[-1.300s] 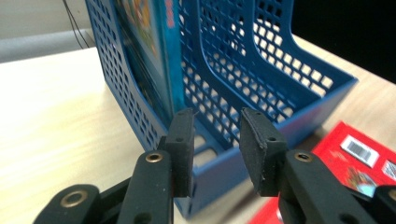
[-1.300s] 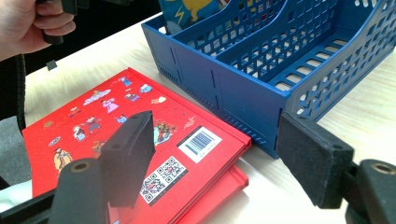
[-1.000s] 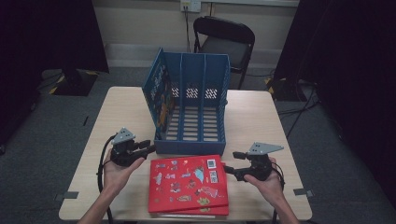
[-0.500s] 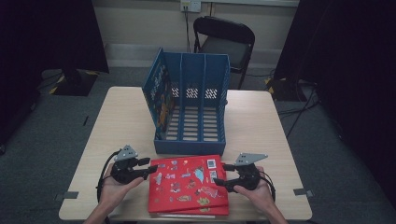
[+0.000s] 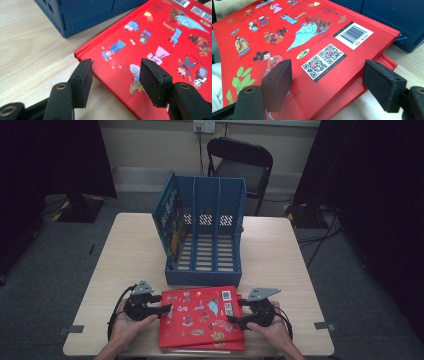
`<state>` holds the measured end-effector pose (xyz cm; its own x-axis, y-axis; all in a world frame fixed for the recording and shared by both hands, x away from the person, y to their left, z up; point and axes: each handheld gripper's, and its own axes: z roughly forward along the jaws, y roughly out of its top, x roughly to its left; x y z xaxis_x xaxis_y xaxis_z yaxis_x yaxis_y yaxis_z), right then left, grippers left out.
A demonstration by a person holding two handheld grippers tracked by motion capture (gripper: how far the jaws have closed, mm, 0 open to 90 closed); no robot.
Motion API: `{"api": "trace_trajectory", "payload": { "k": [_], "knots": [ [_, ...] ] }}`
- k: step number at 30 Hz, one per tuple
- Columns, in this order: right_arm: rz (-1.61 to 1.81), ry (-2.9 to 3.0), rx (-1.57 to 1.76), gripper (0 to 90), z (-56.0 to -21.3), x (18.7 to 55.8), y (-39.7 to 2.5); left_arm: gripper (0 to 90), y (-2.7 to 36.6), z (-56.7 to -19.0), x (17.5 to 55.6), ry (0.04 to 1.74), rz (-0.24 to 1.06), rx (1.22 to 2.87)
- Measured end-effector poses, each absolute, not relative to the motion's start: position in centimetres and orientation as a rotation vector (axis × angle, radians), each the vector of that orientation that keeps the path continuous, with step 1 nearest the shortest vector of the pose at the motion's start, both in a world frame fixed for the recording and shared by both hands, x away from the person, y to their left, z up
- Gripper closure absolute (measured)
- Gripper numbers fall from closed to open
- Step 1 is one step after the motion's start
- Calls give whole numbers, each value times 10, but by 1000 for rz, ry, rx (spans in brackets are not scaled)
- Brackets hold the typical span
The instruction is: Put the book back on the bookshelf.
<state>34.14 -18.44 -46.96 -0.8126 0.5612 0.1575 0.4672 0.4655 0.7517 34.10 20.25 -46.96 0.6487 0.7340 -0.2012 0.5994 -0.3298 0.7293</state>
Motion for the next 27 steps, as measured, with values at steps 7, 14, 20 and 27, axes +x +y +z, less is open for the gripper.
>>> {"api": "trace_trajectory", "payload": {
  "k": [7, 14, 20, 27],
  "knots": [
    [1271, 2596, 914, 301, -468, 338, -187, 518, 206, -470, 342, 1069, 187, 2018],
    [1265, 2598, 912, 386, -464, 331, -189, 555, 204, -470, 345, 1070, 201, 2016],
    [1282, 2617, 893, 448, -464, 322, -194, 552, 201, -470, 348, 1057, 205, 2013],
    [1262, 2647, 859, 444, -462, 319, -195, 549, 200, -469, 343, 1035, 222, 2030]
  ]
}}
